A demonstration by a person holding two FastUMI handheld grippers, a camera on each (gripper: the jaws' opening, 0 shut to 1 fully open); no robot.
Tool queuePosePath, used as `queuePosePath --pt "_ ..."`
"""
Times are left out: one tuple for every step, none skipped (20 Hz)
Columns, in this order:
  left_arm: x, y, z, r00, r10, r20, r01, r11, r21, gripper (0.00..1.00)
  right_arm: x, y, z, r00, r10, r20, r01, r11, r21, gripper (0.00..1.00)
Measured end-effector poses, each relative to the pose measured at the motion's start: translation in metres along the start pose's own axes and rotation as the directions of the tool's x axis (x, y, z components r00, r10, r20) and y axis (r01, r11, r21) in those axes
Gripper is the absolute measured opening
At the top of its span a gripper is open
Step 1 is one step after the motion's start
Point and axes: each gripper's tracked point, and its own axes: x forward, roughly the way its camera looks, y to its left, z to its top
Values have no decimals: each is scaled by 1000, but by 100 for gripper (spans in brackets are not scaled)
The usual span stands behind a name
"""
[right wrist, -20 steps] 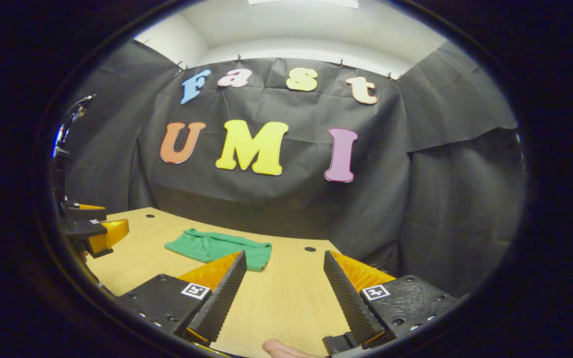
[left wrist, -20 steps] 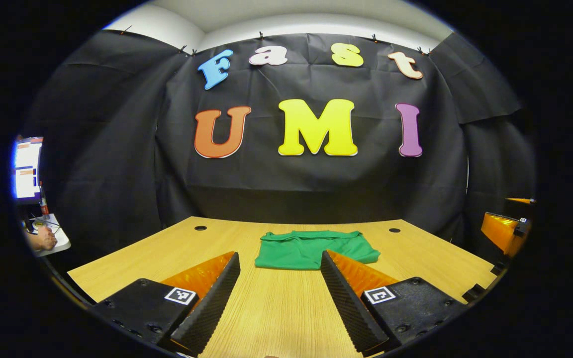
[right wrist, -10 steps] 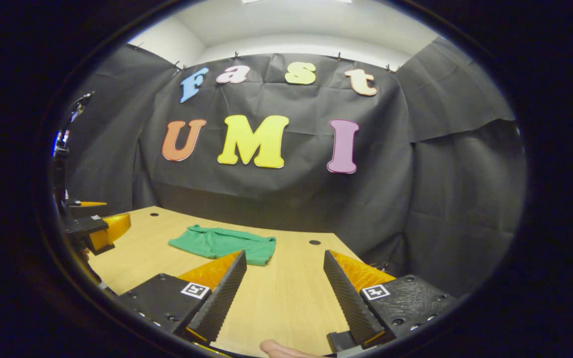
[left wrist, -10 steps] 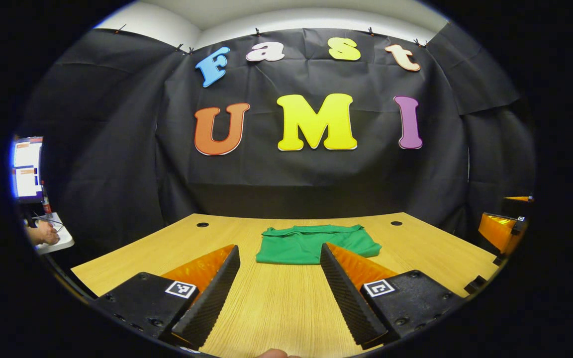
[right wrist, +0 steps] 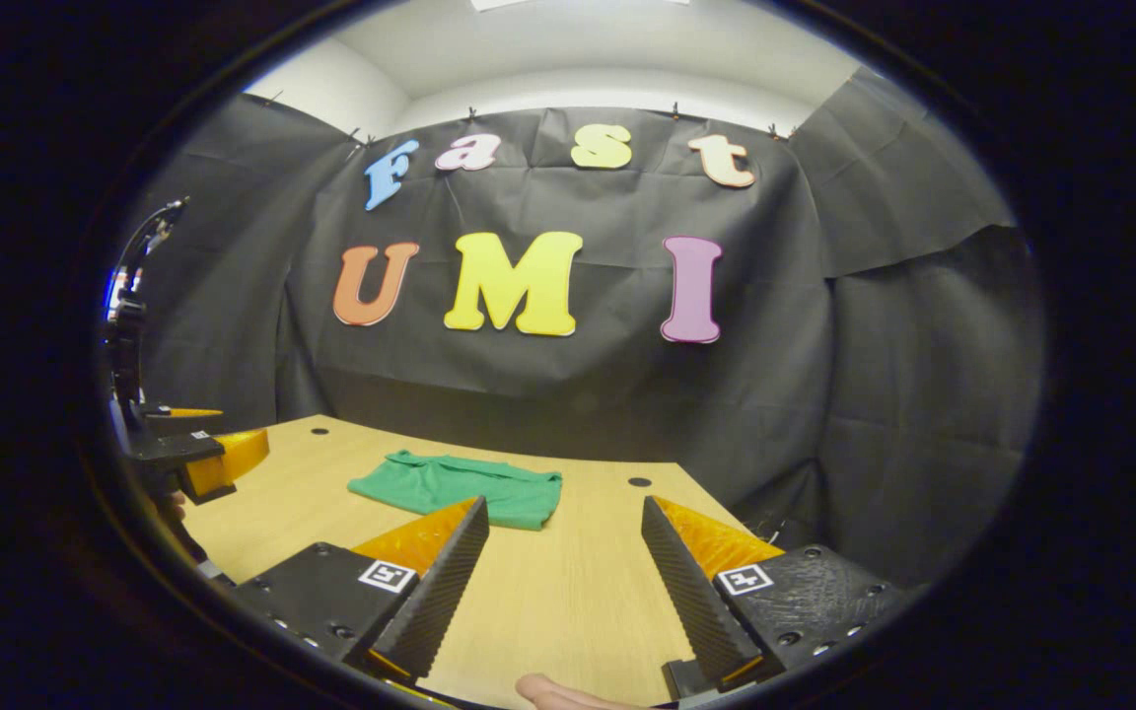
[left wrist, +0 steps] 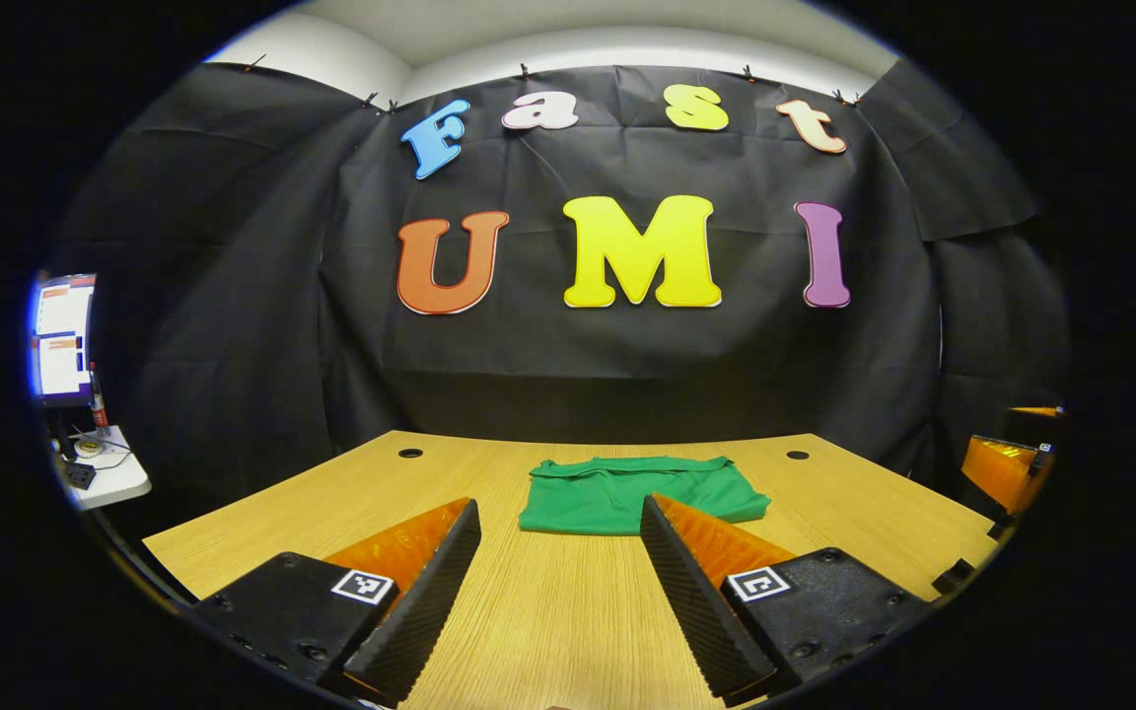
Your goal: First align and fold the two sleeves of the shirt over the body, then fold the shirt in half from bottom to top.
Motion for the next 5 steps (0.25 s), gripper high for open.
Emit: queuePosePath --pt "0 0 -1 1000 -3 -1 3 1000 1 100 0 -1 -2 1000 -1 -3 1 1000 -4 97" --pt "0 2 -1 1000 0 -1 0 1000 2 100 0 -2 -3 1000 -2 -6 2 1000 -10 95" --pt "1 2 -1 1000 2 -1 -2 1000 1 100 1 -2 -5 1000 -4 -10 4 1000 -13 95" --pt "1 3 -3 1000 1 -3 -1 1000 0 100 1 -2 -6 1000 -6 -14 6 1000 -14 97" --pt "3 3 -4 1000 2 -6 -2 1000 -1 100 2 -2 -7 1000 -7 -16 7 1000 -12 97"
